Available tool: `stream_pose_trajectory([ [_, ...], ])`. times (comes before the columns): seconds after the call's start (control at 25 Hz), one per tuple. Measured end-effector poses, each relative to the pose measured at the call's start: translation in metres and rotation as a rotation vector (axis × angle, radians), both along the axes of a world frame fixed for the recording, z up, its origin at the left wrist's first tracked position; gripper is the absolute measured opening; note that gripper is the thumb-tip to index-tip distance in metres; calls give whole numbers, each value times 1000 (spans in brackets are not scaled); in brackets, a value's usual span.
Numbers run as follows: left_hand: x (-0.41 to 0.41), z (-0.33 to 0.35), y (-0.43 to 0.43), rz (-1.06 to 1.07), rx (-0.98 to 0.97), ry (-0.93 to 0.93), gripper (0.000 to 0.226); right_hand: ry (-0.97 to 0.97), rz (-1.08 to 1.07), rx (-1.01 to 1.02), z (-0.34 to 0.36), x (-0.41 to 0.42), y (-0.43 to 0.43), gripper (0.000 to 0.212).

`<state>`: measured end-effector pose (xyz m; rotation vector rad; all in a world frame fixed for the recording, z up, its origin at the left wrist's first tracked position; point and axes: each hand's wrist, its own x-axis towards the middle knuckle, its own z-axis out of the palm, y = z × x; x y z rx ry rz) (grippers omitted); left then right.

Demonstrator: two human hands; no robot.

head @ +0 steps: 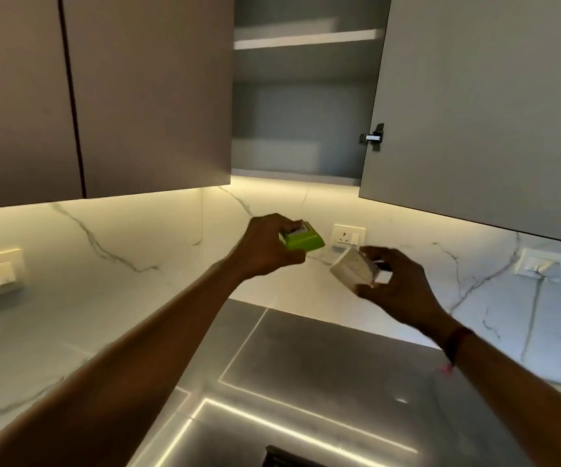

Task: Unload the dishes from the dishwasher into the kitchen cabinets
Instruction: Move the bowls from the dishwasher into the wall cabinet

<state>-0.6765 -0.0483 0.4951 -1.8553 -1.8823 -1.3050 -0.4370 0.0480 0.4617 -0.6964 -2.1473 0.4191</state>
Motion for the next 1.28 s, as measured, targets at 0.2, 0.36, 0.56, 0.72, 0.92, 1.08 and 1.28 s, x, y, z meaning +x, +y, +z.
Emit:
stream_pose_trajectory([
  [0.2,-50,40,53,42,-65,133,65,-98,-66,123,72,-48,58,74],
  [0.36,-75,72,94,71,-81,243,57,-243,-96,256,121,-84,113,76],
  [0.56,-98,111,154,212,-215,376,56,-339,-88,381,165,-132,174,75],
  [0.72,-117,134,197,258,-277,363,58,-421,-86,393,181,-178,206,70],
  [0.92,-141,153,251,252,-359,420,51,-456,-124,186,191,-215,248,55],
  [1.08,-161,160,281,158,-422,411,51,-539,-160,-14,210,-230,267,46],
  [1.28,-183,164,318,34,-489,428,53,-666,-230,-52,220,-251,287,45],
])
